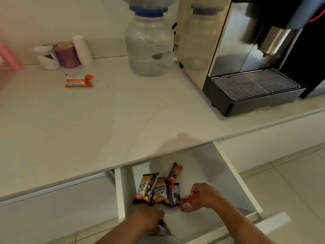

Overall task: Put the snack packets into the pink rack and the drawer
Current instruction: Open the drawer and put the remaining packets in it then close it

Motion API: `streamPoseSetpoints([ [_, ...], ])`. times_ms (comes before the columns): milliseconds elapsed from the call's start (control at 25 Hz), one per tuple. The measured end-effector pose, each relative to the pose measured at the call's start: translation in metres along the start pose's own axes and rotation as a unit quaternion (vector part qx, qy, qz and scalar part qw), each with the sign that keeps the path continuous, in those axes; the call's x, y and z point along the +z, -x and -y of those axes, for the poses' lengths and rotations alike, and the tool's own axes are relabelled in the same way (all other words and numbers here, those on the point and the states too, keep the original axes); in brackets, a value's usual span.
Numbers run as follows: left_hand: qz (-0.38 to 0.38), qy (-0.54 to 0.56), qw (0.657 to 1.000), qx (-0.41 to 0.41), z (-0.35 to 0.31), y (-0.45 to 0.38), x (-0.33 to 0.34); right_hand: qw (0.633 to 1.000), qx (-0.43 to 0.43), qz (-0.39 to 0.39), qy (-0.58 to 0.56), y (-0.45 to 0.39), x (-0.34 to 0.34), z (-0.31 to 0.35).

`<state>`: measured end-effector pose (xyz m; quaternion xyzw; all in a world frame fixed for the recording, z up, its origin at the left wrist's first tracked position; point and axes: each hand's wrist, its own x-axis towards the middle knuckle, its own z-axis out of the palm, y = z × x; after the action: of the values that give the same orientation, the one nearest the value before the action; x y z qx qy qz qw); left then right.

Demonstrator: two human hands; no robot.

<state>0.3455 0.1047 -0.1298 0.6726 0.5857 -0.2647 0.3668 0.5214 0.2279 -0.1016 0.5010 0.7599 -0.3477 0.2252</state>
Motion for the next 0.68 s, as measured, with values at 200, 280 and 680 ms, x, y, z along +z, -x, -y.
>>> streamPoseSetpoints([
  [200,-0.01,0.057,0.992,-0.112,0.007,-0.025,0.018,0.994,0.075,-0.057,0.058,-0.032,-0.004,0.0],
  [280,-0.028,0.085,0.983,-0.162,0.011,-0.035,0.019,0.986,0.071,-0.126,0.077,-0.041,-0.003,-0.003],
  [680,-0.095,0.112,0.967,-0.209,-0.012,-0.058,0.03,0.987,0.006,-0.079,0.141,-0.058,0.034,0.003],
])
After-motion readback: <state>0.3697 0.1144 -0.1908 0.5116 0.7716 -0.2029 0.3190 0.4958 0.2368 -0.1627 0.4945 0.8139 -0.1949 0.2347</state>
